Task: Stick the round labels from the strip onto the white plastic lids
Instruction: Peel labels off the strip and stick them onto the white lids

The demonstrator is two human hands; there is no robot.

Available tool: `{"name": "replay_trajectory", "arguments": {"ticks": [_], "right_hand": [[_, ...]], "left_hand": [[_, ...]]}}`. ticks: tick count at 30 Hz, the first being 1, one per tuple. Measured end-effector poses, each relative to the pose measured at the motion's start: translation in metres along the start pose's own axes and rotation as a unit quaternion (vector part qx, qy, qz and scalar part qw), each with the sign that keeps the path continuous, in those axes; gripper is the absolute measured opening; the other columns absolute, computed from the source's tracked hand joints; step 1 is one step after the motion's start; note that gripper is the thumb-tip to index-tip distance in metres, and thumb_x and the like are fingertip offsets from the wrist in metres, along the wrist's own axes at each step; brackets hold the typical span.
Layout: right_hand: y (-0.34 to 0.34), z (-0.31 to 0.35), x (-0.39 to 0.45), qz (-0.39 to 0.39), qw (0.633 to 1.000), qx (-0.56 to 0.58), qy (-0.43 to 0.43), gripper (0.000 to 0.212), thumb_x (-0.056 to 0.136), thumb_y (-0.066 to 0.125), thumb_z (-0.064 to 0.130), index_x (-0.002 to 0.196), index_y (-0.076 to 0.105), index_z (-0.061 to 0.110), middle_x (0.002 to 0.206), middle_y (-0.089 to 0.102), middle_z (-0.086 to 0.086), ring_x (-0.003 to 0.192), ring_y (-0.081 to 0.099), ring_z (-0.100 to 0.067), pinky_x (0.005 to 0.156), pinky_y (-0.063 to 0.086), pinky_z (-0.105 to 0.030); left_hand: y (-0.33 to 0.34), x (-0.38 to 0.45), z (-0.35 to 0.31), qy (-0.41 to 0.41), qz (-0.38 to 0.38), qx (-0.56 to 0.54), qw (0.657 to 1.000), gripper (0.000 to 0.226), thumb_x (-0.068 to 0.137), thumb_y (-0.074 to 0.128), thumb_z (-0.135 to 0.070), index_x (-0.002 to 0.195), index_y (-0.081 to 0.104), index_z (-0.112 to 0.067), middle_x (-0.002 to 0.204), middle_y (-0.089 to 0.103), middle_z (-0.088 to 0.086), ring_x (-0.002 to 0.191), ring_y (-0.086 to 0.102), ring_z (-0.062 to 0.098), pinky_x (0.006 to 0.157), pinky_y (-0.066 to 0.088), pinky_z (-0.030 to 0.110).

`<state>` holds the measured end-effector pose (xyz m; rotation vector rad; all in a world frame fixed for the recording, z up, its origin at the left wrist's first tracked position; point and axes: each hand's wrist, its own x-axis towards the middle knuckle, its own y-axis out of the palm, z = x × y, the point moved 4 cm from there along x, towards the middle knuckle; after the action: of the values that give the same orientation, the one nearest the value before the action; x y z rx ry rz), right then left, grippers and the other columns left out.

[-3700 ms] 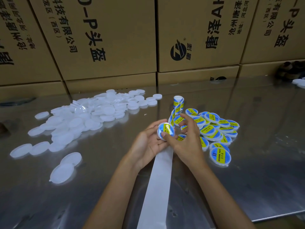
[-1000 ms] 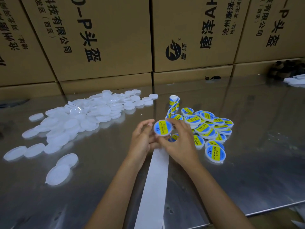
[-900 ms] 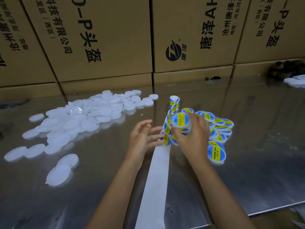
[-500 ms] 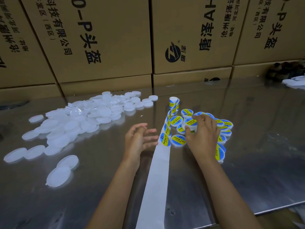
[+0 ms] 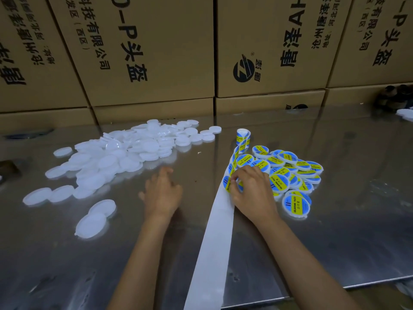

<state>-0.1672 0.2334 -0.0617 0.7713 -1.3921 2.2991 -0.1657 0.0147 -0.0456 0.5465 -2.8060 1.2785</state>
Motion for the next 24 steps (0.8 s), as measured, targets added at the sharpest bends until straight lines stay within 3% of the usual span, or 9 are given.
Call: {"name": "replay_trajectory", "arguments": {"ticks": [4, 6, 8, 10, 15, 19, 22, 24], "right_hand": [[0.000, 0.000, 0.000, 0.002, 1.000, 0.009, 0.010, 0.005, 0.085, 0.063, 0.013, 0.085, 0.067, 0.012, 0.091, 0.066, 0.000, 0.094, 0.054, -0.025, 0.083, 0.038, -0.039], [0.000, 0.000, 0.000, 0.010, 1.000, 0.009, 0.014, 0.007, 0.086, 0.061, 0.014, 0.087, 0.068, 0.012, 0.093, 0.066, 0.000, 0.096, 0.053, -0.024, 0.085, 0.038, -0.039], [0.000, -0.001, 0.000, 0.019, 1.000, 0.007, 0.019, 0.009, 0.088, 0.059, 0.016, 0.088, 0.068, 0.012, 0.095, 0.066, 0.001, 0.098, 0.053, -0.023, 0.087, 0.037, -0.038], [0.000, -0.001, 0.000, 0.025, 0.999, 0.008, 0.025, 0.009, 0.088, 0.059, 0.016, 0.089, 0.068, 0.013, 0.096, 0.066, 0.001, 0.100, 0.052, -0.023, 0.088, 0.037, -0.037], [-0.002, 0.000, -0.001, 0.037, 0.999, 0.012, 0.031, 0.007, 0.085, 0.059, 0.015, 0.087, 0.066, 0.014, 0.095, 0.065, 0.001, 0.099, 0.051, -0.023, 0.089, 0.037, -0.038], [-0.001, -0.001, 0.000, 0.043, 0.998, 0.008, 0.033, 0.008, 0.086, 0.058, 0.015, 0.087, 0.066, 0.013, 0.096, 0.064, 0.000, 0.100, 0.051, -0.023, 0.090, 0.038, -0.038], [-0.001, -0.002, 0.000, 0.040, 0.999, 0.008, 0.036, 0.007, 0.086, 0.059, 0.015, 0.087, 0.066, 0.014, 0.096, 0.064, 0.000, 0.100, 0.050, -0.023, 0.089, 0.037, -0.037], [0.000, -0.002, 0.000, 0.031, 0.999, 0.016, 0.038, 0.006, 0.085, 0.060, 0.014, 0.086, 0.066, 0.014, 0.095, 0.064, 0.000, 0.099, 0.051, -0.023, 0.088, 0.038, -0.037]], "left_hand": [[-0.031, -0.002, 0.040, -0.118, 0.055, 0.223, 0.966, 0.064, 0.099, 0.048, -0.031, 0.155, 0.023, -0.017, 0.163, 0.016, 0.018, 0.151, 0.008, 0.039, 0.114, 0.007, 0.073], [-0.044, -0.005, 0.059, -0.190, 0.080, 0.236, 0.950, 0.070, 0.102, 0.045, -0.041, 0.160, 0.010, -0.020, 0.167, -0.004, 0.016, 0.152, -0.007, 0.042, 0.111, 0.001, 0.076], [-0.050, -0.010, 0.072, -0.243, 0.104, 0.235, 0.935, 0.069, 0.104, 0.036, -0.048, 0.161, 0.005, -0.023, 0.167, -0.013, 0.013, 0.152, -0.014, 0.040, 0.111, 0.000, 0.075], [-0.047, -0.010, 0.075, -0.238, 0.123, 0.250, 0.931, 0.064, 0.106, 0.028, -0.050, 0.161, 0.007, -0.024, 0.167, -0.012, 0.011, 0.152, -0.014, 0.039, 0.112, 0.001, 0.074], [-0.024, 0.005, 0.059, -0.087, 0.137, 0.275, 0.948, 0.054, 0.107, 0.024, -0.028, 0.159, 0.013, -0.030, 0.168, -0.009, 0.006, 0.154, -0.009, 0.033, 0.117, 0.004, 0.069], [-0.007, 0.015, 0.038, 0.019, 0.130, 0.228, 0.965, 0.071, 0.100, 0.043, -0.011, 0.160, 0.011, -0.027, 0.168, -0.003, 0.009, 0.154, 0.007, 0.032, 0.122, 0.014, 0.056], [-0.009, 0.017, 0.032, 0.041, 0.070, 0.129, 0.988, 0.073, 0.093, 0.049, 0.002, 0.158, 0.021, -0.015, 0.163, 0.021, 0.019, 0.146, 0.029, 0.038, 0.118, 0.028, 0.045], [-0.019, 0.016, 0.032, 0.056, 0.005, 0.068, 0.996, 0.075, 0.088, 0.050, 0.008, 0.156, 0.027, -0.014, 0.151, 0.041, 0.020, 0.133, 0.045, 0.040, 0.109, 0.038, 0.046]]}}
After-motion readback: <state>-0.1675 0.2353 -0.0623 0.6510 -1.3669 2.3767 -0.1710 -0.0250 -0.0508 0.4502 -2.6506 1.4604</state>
